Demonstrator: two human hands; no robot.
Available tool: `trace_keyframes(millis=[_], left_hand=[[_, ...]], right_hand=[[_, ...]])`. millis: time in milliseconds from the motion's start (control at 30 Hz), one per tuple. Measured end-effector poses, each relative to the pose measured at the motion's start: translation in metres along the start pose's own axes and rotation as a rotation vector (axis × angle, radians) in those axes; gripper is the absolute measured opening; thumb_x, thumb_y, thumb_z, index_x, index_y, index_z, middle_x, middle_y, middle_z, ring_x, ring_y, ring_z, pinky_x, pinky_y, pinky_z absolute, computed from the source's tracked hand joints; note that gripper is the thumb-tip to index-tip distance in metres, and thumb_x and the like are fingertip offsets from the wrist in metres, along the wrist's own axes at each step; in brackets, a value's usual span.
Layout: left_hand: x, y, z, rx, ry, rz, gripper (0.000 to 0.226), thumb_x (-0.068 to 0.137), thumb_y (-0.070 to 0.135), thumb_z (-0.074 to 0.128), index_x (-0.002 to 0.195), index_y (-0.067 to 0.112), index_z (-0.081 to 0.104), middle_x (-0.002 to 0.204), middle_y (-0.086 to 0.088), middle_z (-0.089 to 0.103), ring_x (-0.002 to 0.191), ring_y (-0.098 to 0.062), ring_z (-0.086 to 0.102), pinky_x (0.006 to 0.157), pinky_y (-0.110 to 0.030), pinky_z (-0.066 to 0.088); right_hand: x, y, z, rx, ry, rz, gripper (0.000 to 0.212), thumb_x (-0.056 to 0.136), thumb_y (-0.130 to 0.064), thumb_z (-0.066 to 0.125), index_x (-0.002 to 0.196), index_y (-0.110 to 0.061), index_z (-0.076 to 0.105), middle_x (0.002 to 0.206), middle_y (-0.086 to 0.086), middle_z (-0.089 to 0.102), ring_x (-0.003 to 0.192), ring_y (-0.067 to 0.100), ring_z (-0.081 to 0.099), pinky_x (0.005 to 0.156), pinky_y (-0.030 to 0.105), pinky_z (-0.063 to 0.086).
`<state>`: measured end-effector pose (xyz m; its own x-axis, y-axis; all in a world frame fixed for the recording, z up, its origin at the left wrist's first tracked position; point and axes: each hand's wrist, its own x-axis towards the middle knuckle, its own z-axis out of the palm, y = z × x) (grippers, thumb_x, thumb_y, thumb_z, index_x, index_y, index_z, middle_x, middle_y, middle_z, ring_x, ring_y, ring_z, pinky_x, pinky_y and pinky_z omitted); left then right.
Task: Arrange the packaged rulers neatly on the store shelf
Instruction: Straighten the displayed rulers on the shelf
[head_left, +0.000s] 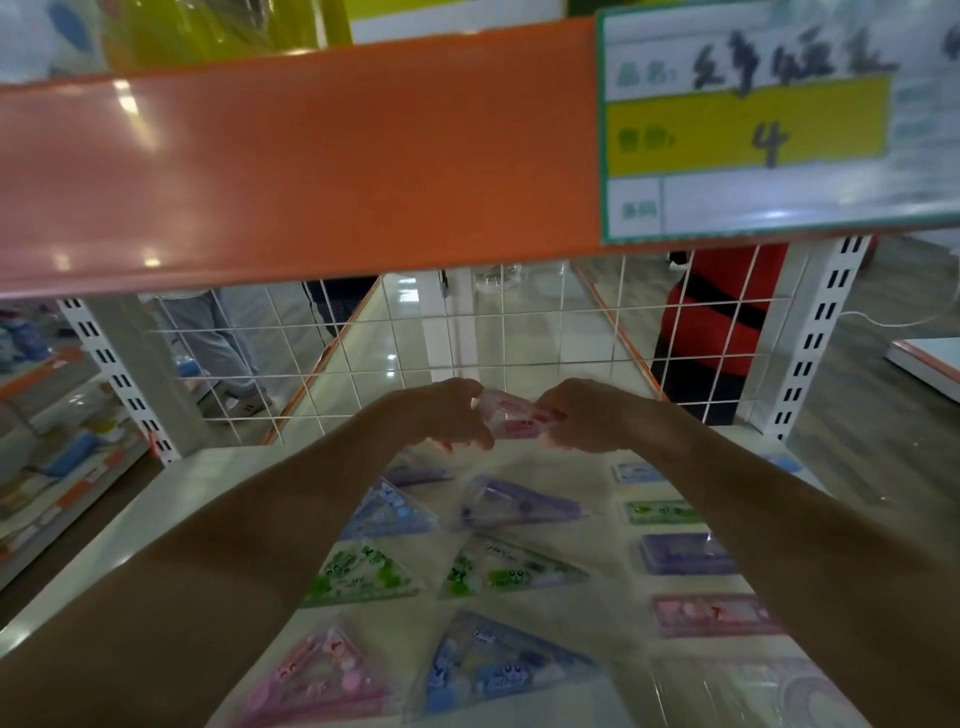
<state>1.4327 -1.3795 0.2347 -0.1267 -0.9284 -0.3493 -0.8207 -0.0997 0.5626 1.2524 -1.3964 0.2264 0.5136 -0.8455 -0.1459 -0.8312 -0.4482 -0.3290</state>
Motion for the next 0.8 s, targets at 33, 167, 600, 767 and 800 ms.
trace_keyframes(millis=[33,167,600,767,800], left_hand=[[0.000,0.001,0.003,0.054,0.031,-0.004,0.045,0.081,0.009,0.069,0.124,0.010,0.054,0.105,-0.009,0.061,0.084,-0.019,0.059,0.069,-0.025,0.053],[-0.001,0.002,0.008,0.073,0.056,-0.015,0.054,0.083,0.007,0.069,0.129,-0.007,0.046,0.105,-0.021,0.065,0.080,-0.024,0.063,0.075,-0.031,0.055],[0.006,-0.002,0.011,0.218,0.021,0.082,0.071,0.082,0.006,0.067,0.143,0.014,0.031,0.104,-0.005,0.060,0.062,-0.008,0.054,0.055,-0.014,0.045],[0.006,-0.009,0.000,-0.363,-0.048,-0.063,0.059,0.089,0.039,0.059,0.137,0.008,0.044,0.120,-0.014,0.059,0.084,-0.019,0.056,0.078,-0.032,0.046],[0.006,-0.006,0.003,-0.395,-0.053,-0.107,0.060,0.090,0.053,0.050,0.132,0.010,0.050,0.108,-0.012,0.060,0.080,-0.017,0.053,0.075,-0.031,0.042]], right_hand=[[0.002,0.001,0.002,-0.010,-0.006,-0.004,0.015,0.088,-0.016,0.058,0.095,-0.006,0.066,0.073,0.001,0.054,0.066,0.017,0.052,0.055,0.022,0.037],[0.007,0.003,0.009,-0.004,-0.043,0.012,0.018,0.088,-0.014,0.056,0.097,-0.002,0.065,0.076,0.005,0.055,0.067,0.019,0.052,0.055,0.024,0.038],[0.014,0.003,0.020,-0.001,-0.001,-0.062,0.016,0.085,-0.014,0.058,0.100,-0.008,0.059,0.086,0.008,0.056,0.083,0.026,0.057,0.070,0.033,0.046],[0.007,0.008,0.015,0.046,-0.009,-0.065,0.011,0.086,-0.006,0.051,0.080,-0.015,0.050,0.073,0.002,0.048,0.066,0.018,0.048,0.054,0.024,0.035],[0.007,0.005,0.016,0.037,-0.002,-0.069,0.016,0.087,-0.004,0.049,0.078,-0.017,0.047,0.071,0.000,0.046,0.063,0.015,0.046,0.053,0.023,0.034]])
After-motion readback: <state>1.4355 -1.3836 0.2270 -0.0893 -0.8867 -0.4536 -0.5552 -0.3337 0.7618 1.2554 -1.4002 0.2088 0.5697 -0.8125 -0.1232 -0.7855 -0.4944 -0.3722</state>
